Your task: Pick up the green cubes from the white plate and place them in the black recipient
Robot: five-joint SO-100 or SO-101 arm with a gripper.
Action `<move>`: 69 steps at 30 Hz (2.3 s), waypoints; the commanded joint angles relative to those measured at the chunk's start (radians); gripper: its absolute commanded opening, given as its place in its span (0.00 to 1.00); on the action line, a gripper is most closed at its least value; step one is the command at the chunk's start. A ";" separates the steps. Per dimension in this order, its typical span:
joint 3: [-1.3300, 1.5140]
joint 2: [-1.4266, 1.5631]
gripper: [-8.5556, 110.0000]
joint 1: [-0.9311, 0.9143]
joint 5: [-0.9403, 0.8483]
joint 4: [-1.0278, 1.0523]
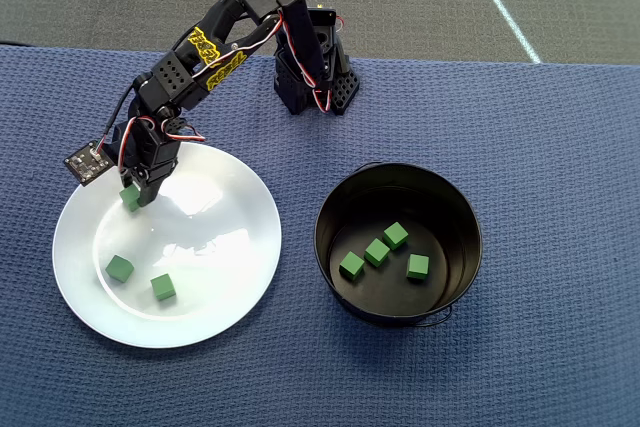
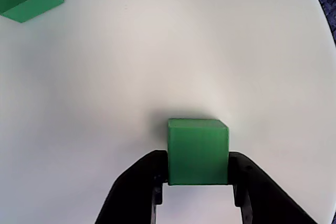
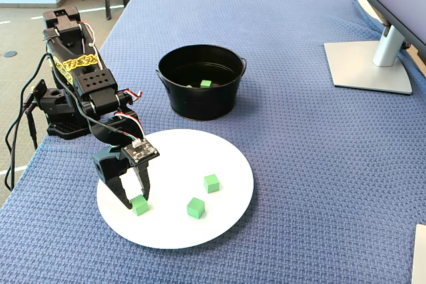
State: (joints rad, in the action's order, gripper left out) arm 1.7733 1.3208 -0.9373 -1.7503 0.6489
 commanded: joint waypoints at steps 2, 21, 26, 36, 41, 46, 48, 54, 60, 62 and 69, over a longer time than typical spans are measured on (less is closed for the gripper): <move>-0.002 0.060 0.07 0.017 0.060 -0.035; -0.259 0.666 0.07 0.482 0.890 0.604; -0.511 0.528 0.07 0.762 1.158 0.730; -0.575 0.242 0.07 1.051 1.404 0.673; -0.494 0.245 0.18 1.108 1.387 0.663; -0.532 0.302 0.35 1.080 1.318 0.724; -0.575 0.324 0.36 1.046 1.290 0.755; -0.663 0.370 0.28 0.776 1.023 0.755; -0.578 0.239 0.28 0.417 0.844 0.485; -0.568 0.173 0.28 0.347 0.838 0.433; -0.667 -0.091 0.29 0.276 0.805 0.399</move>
State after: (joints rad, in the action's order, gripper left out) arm 1.1919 1.2993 -0.6366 -0.8928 1.0876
